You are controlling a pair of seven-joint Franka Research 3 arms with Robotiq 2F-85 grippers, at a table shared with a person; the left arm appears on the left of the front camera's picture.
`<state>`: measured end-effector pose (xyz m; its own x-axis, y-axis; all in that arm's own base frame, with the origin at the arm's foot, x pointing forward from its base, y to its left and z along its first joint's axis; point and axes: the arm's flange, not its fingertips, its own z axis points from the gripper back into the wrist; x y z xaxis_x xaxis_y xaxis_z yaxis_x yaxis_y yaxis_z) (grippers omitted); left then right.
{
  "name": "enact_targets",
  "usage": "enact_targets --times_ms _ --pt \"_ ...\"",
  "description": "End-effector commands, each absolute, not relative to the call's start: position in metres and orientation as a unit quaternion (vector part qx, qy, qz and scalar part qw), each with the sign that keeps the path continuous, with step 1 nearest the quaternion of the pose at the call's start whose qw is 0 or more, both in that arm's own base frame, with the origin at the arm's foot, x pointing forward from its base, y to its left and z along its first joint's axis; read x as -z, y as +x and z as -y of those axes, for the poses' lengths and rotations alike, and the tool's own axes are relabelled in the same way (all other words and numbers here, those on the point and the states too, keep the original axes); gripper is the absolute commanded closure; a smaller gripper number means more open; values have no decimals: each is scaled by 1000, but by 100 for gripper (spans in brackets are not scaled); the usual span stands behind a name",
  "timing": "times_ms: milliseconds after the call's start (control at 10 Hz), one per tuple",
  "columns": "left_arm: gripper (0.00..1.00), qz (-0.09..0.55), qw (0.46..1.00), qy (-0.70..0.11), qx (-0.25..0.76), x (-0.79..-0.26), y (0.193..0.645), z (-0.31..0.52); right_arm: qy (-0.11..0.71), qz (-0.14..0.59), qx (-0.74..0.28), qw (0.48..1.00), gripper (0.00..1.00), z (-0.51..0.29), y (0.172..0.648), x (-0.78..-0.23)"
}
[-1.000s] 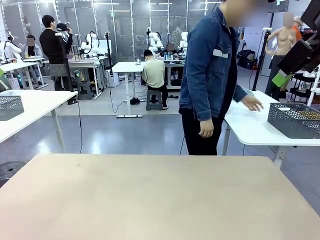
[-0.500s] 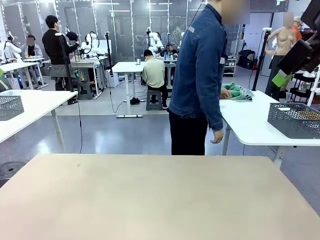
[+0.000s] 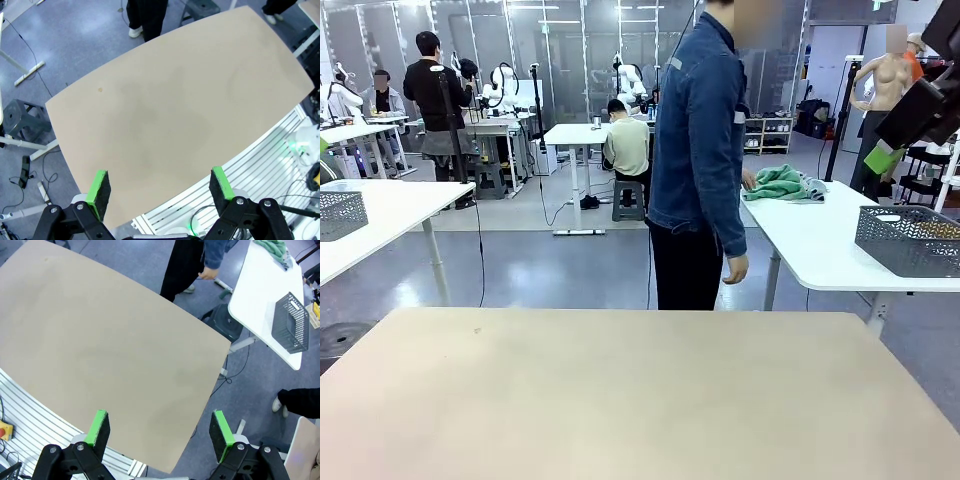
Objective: Fold the towels and place them in the basket.
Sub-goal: When a person lays out a Towel with hook on the table, fold it in half twice.
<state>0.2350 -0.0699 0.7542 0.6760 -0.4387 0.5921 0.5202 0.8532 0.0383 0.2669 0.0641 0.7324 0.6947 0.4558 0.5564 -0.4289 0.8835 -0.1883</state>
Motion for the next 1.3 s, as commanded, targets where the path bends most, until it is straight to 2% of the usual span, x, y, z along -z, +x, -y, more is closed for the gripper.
enact_targets --times_ms 0,1200 --pt "0 305 913 -66 264 -755 235 71 -22 310 -239 920 0 -64 267 -733" --pt "0 305 913 -66 264 -755 235 71 -22 310 -239 920 0 -64 267 -733"
